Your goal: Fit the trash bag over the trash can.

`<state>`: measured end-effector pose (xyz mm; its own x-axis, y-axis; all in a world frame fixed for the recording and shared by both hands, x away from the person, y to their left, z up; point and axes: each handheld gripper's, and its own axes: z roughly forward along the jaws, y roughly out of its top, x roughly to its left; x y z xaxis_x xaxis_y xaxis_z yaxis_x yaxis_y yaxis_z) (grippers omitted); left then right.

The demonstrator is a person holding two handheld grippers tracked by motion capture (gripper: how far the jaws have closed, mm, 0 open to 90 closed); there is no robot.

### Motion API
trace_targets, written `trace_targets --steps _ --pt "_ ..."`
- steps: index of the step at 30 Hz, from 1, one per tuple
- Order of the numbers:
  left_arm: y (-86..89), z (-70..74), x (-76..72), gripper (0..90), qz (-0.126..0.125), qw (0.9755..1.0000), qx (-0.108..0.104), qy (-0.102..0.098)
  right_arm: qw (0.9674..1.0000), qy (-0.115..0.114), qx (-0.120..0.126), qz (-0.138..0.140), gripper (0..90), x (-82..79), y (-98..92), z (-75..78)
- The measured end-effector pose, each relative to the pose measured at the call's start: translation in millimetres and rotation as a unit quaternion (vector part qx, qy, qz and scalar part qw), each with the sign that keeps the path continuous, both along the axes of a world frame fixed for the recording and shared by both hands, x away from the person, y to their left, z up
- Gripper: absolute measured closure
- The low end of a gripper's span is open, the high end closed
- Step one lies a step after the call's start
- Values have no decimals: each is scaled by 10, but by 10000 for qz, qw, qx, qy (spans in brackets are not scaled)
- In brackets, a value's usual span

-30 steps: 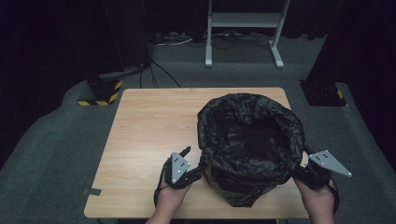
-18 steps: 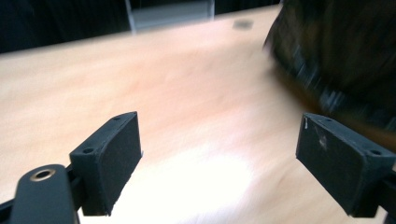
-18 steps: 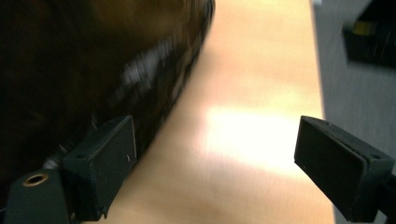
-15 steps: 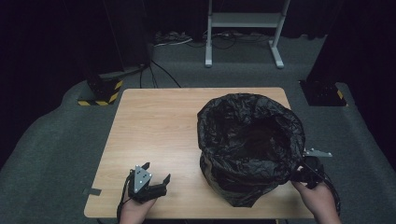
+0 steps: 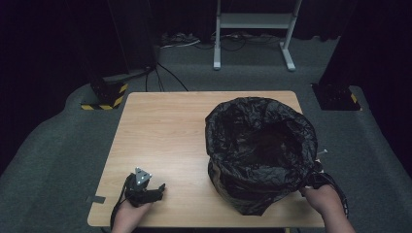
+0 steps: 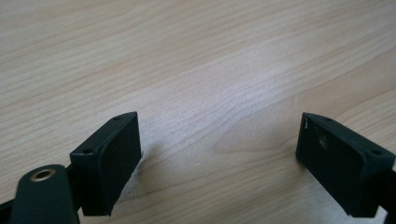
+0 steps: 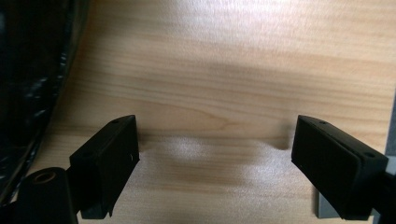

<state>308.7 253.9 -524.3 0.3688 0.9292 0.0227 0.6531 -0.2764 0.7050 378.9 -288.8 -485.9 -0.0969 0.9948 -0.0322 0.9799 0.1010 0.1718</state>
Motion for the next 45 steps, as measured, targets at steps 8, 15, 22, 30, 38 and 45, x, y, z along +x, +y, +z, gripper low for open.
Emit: trace_targets --steps 8,15,22,30,38,45 --pt "49 -49 -11 10 -34 9999 -113 64 9984 555 22 -72 117 -8 26 -40" --pt "38 -52 -7 3 -168 9998 -123 45 9959 899 0 -94 105 -61 38 -47" --pt "31 -52 -10 3 -190 9997 -130 50 9949 940 -264 -262 200 -61 27 34" --pt "29 -52 -16 3 -176 9997 -136 52 9922 1155 192 -428 189 -260 -56 750" --pt "28 -52 -38 4 -220 9997 -122 47 9932 992 198 -581 207 -383 8 1623" --pt "30 -55 -38 3 -251 9996 -148 46 9944 867 29 -610 206 -458 150 2262"
